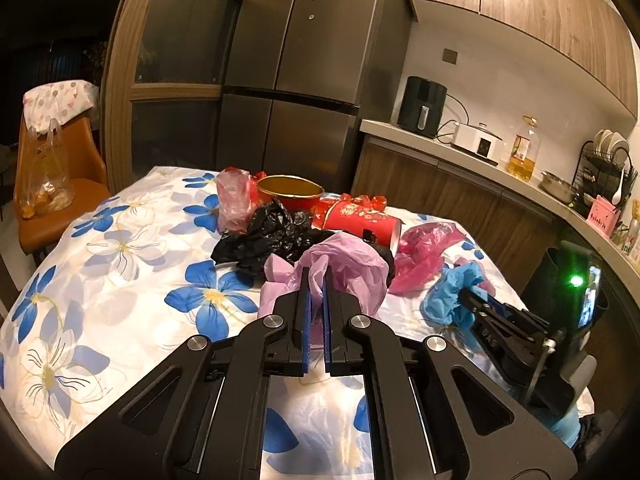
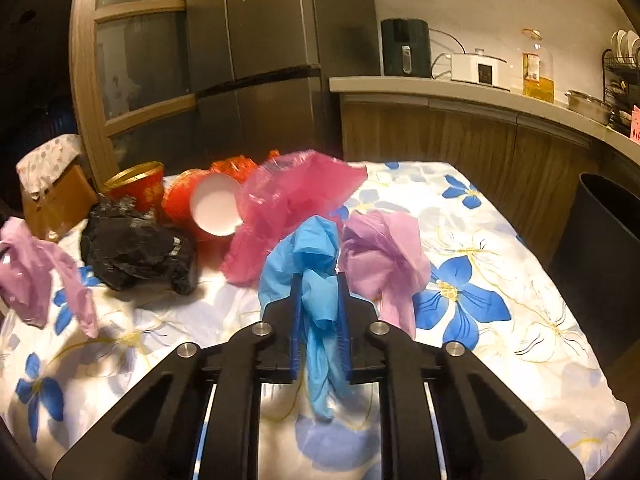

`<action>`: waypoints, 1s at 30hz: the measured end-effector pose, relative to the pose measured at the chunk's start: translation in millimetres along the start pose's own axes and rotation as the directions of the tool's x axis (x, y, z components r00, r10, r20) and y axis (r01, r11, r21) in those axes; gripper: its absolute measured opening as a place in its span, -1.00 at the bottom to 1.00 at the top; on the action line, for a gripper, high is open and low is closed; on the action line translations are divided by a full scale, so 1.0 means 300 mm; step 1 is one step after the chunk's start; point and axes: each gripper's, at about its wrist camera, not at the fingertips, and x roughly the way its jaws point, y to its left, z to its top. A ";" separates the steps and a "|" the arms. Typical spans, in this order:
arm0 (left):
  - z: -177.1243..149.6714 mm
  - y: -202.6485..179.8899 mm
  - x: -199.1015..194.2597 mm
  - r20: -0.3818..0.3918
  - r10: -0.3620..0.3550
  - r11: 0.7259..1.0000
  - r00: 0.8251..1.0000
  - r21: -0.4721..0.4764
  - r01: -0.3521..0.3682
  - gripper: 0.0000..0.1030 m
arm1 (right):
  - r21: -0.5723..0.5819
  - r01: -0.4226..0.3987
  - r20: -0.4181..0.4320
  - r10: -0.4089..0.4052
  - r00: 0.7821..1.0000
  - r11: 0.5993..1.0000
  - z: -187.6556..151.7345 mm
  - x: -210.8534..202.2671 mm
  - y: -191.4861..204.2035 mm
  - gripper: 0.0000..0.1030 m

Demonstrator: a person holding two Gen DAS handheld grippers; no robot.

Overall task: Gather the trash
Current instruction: 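Carry the purple bag and blue gloves over the black trash bin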

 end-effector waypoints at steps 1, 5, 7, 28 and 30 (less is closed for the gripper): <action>0.002 -0.002 -0.005 0.003 0.000 1.000 1.000 0.002 0.000 -0.93 | -0.001 -0.002 0.012 0.002 1.000 1.000 0.000 -0.021 0.000 -0.71; 0.009 -0.014 -0.025 0.016 -0.006 1.000 1.000 0.006 0.006 -0.93 | 0.009 -0.020 0.065 0.019 0.998 1.000 0.013 -0.123 -0.021 -0.72; 0.010 -0.026 -0.037 0.023 -0.013 1.000 1.000 0.010 0.012 -0.93 | 0.012 -0.027 0.084 0.026 0.996 1.000 0.022 -0.166 -0.036 -0.73; 0.021 -0.386 -0.016 0.009 -0.184 0.975 0.983 0.131 0.181 -0.93 | 0.114 0.083 0.218 -0.106 0.970 0.990 0.059 -0.429 -0.325 -0.73; 0.024 -0.436 -0.008 0.009 -0.207 0.968 0.978 0.148 0.203 -0.93 | 0.127 0.104 0.230 -0.131 0.964 0.986 0.063 -0.448 -0.364 -0.73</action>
